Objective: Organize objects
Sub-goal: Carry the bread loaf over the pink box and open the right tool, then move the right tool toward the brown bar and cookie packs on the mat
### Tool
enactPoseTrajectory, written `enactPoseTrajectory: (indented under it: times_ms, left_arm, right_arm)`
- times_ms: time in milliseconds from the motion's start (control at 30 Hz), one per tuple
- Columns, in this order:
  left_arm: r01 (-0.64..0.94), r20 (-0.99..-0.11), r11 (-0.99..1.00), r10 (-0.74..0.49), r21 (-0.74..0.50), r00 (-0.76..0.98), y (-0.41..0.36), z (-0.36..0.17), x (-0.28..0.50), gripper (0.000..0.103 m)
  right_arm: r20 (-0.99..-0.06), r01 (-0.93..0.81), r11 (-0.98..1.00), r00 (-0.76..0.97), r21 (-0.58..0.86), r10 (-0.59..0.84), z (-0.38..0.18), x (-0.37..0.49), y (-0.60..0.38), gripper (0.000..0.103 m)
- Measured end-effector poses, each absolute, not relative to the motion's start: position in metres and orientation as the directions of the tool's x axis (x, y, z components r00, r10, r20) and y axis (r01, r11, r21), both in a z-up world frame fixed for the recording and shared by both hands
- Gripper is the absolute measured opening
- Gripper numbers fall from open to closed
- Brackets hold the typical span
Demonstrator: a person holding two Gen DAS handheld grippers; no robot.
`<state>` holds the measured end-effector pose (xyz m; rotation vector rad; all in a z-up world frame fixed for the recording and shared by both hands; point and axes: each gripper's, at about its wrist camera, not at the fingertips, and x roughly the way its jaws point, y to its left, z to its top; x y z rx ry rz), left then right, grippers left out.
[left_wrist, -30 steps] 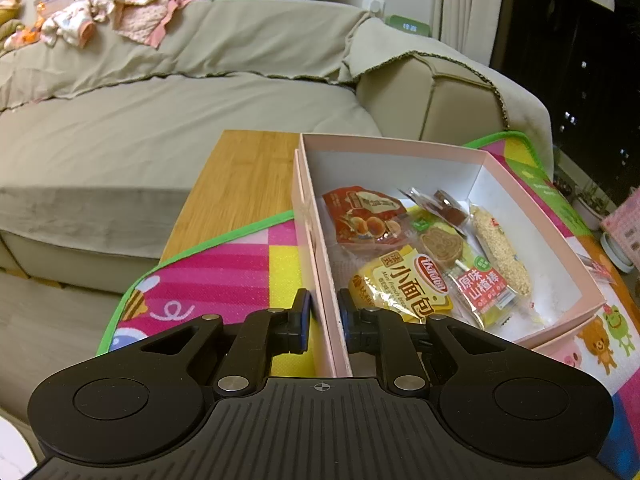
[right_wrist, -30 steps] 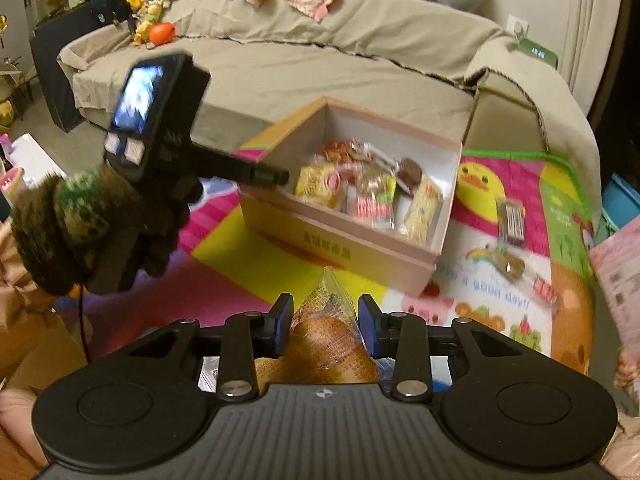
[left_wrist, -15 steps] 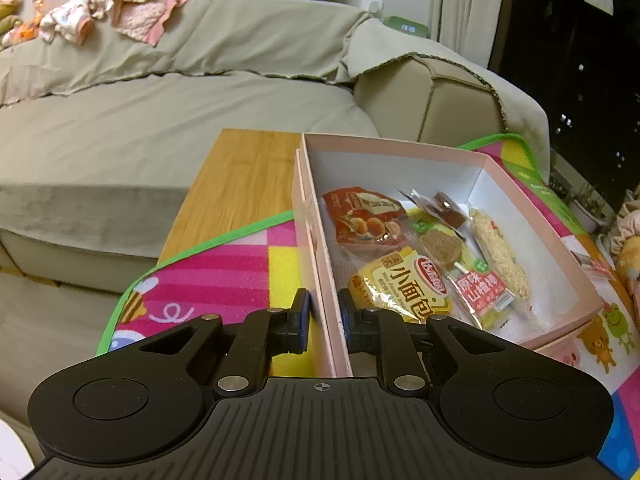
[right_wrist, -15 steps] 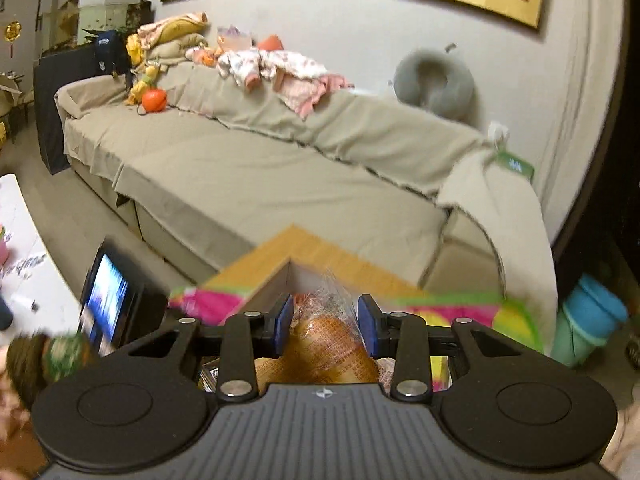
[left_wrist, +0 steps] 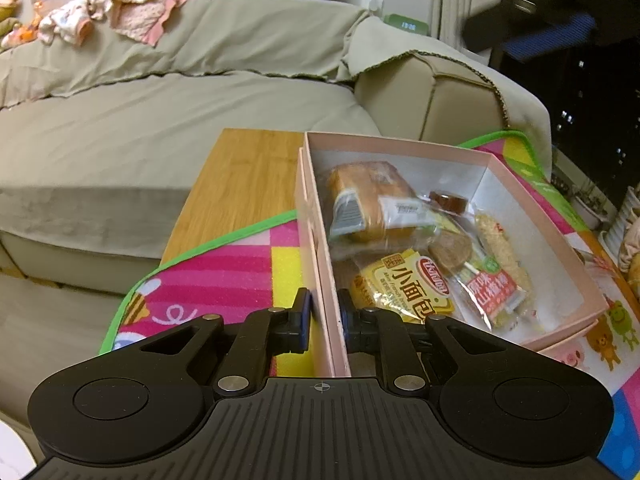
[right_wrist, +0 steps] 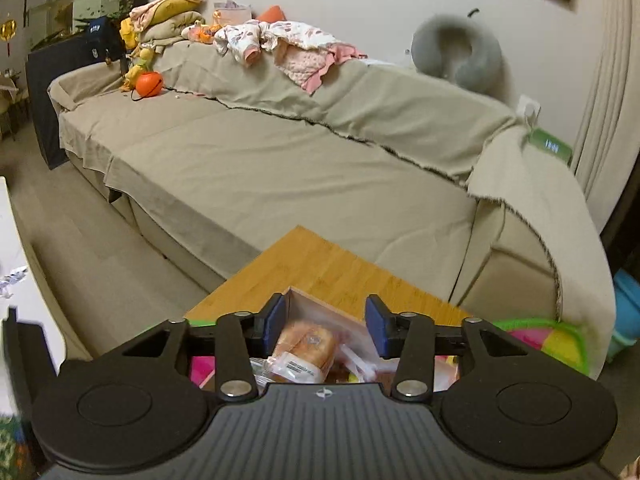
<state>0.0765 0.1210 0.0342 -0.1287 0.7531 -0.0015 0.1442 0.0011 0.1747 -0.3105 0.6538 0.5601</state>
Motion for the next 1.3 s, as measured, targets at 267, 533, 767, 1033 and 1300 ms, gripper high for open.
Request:
enactPoseTrajectory:
  times_ms: [267, 533, 767, 1033, 1300]
  left_arm:
    - [-0.056, -0.686, 0.992, -0.040, -0.117, 0.726, 0.122, 0.035, 0.075, 0.015]
    - [-0.072, -0.689, 0.992, -0.023, -0.108, 0.725, 0.119, 0.036, 0.076, 0.014]
    - [-0.086, -0.689, 0.992, -0.002, -0.093, 0.724, 0.118, 0.036, 0.076, 0.014]
    - [-0.106, -0.687, 0.990, 0.011, -0.096, 0.726, 0.126, 0.037, 0.075, 0.014]
    - [-0.135, -0.686, 0.986, 0.029, -0.101, 0.727, 0.138, 0.038, 0.069, 0.014]
  right_arm:
    - [-0.710, -0.562, 0.827, 0.574, 0.020, 0.408, 0.152, 0.132, -0.050, 0.055]
    - [-0.744, -0.536, 0.844, 0.550, 0.034, 0.379, 0.105, 0.080, -0.099, 0.059]
    - [-0.762, -0.531, 0.846, 0.570, -0.055, 0.308, 0.072, 0.040, -0.114, 0.059]
    - [-0.754, -0.463, 0.887, 0.581, 0.005, 0.307, 0.077, 0.074, -0.130, 0.061]
    - [-0.758, -0.350, 0.936, 0.602, 0.032, 0.251, 0.092, 0.143, -0.159, 0.063]
